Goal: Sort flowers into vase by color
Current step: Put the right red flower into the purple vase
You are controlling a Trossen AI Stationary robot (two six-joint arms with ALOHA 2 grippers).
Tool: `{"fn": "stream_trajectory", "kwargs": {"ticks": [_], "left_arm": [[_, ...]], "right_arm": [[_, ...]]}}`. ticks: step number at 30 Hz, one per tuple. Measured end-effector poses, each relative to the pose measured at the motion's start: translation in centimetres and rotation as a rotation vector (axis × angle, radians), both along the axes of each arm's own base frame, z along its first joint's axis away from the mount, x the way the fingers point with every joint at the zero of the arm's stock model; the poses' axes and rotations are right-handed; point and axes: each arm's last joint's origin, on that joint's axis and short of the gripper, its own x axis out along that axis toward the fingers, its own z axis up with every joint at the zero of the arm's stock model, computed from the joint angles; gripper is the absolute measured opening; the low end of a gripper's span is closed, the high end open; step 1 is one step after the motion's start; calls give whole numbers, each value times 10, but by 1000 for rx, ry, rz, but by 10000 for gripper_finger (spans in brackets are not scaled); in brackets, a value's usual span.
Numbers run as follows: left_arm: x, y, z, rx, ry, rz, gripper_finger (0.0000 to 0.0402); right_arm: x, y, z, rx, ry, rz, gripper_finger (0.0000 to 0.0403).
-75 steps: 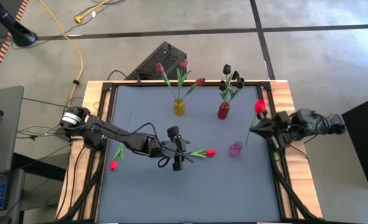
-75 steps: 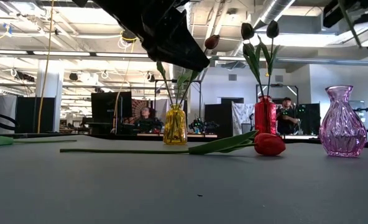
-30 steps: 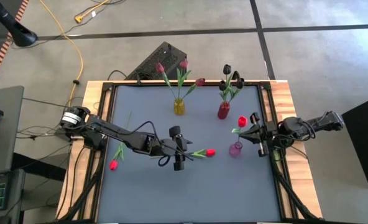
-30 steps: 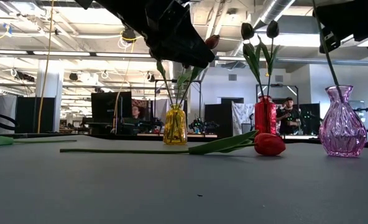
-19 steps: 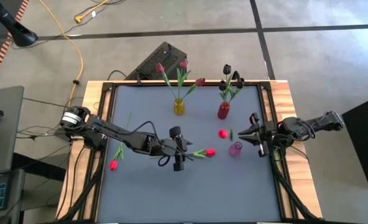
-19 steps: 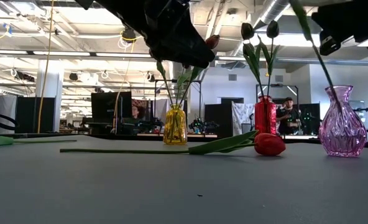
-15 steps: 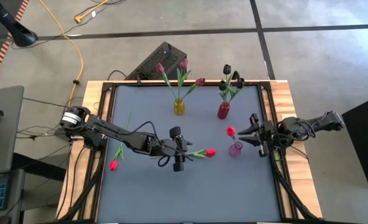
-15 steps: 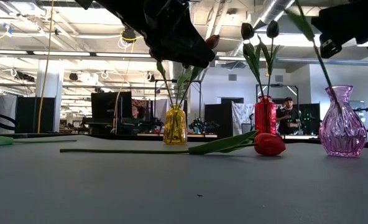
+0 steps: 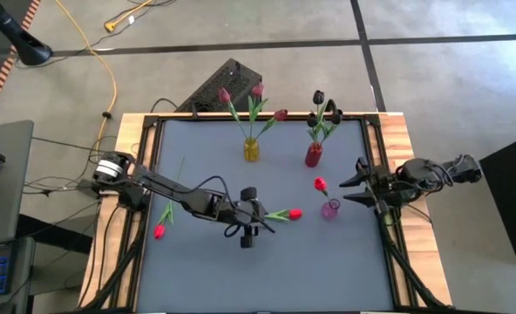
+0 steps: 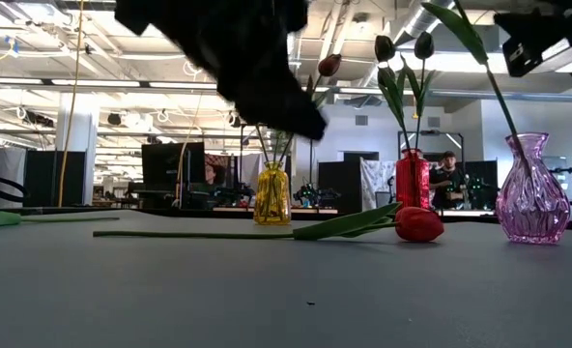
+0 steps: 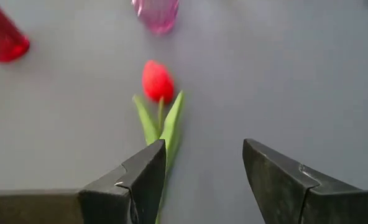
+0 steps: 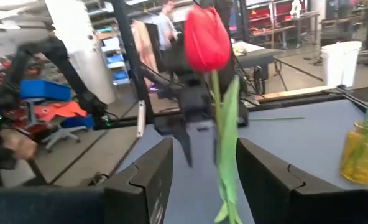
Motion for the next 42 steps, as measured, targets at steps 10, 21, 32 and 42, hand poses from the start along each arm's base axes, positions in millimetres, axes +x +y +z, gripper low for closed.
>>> {"fn": "stream_trajectory", "kwargs": {"ticks": [10,21,32,42], "left_arm": [[2,15,-50,78,230,72,190],[4,23,-67,40,285,94,156],[4,25,-66,75,290,101,7],[6,23,-19,159,57,91,0]], "right_arm": [[-3,4,4,27,6,70,195],[-4,6,2,22,25,97,194],[-4,6,3,26,14,98,194],[-5,8,12,51,-73,167,194]]}}
